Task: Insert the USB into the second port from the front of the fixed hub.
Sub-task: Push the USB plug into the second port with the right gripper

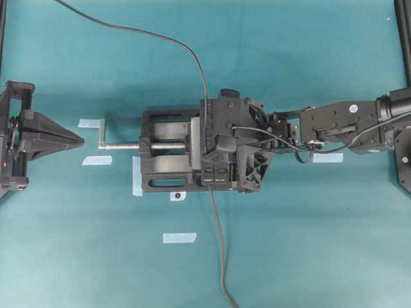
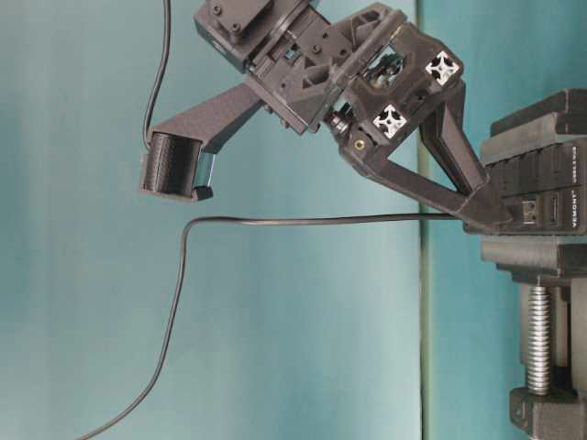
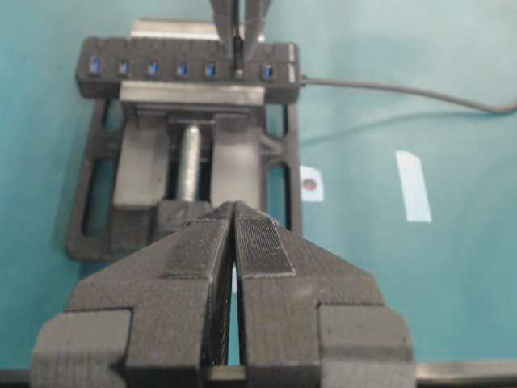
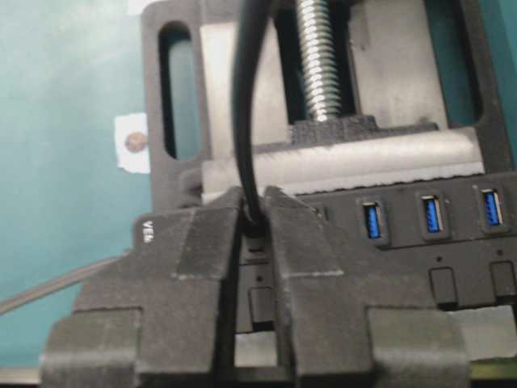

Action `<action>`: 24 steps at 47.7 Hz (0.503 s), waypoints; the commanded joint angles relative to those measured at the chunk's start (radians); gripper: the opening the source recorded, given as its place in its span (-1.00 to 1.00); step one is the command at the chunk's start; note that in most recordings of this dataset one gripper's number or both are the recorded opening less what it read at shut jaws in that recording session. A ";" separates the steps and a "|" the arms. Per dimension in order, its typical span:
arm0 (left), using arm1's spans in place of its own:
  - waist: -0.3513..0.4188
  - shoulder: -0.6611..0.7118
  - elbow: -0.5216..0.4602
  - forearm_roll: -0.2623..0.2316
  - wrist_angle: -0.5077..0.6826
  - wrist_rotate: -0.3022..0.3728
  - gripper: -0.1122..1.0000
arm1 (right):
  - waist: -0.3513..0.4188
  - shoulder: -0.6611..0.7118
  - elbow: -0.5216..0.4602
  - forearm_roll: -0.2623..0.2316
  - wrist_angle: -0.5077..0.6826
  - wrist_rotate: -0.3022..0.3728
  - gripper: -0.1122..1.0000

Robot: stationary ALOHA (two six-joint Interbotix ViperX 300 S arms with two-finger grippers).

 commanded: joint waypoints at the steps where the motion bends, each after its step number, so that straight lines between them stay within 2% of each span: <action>1: 0.002 0.006 -0.011 0.002 -0.011 -0.003 -0.79 | -0.005 -0.003 -0.003 -0.002 0.012 0.006 -0.66; 24: 0.002 0.003 -0.012 0.002 -0.011 -0.005 -0.79 | 0.006 0.017 -0.002 -0.002 0.057 0.003 -0.66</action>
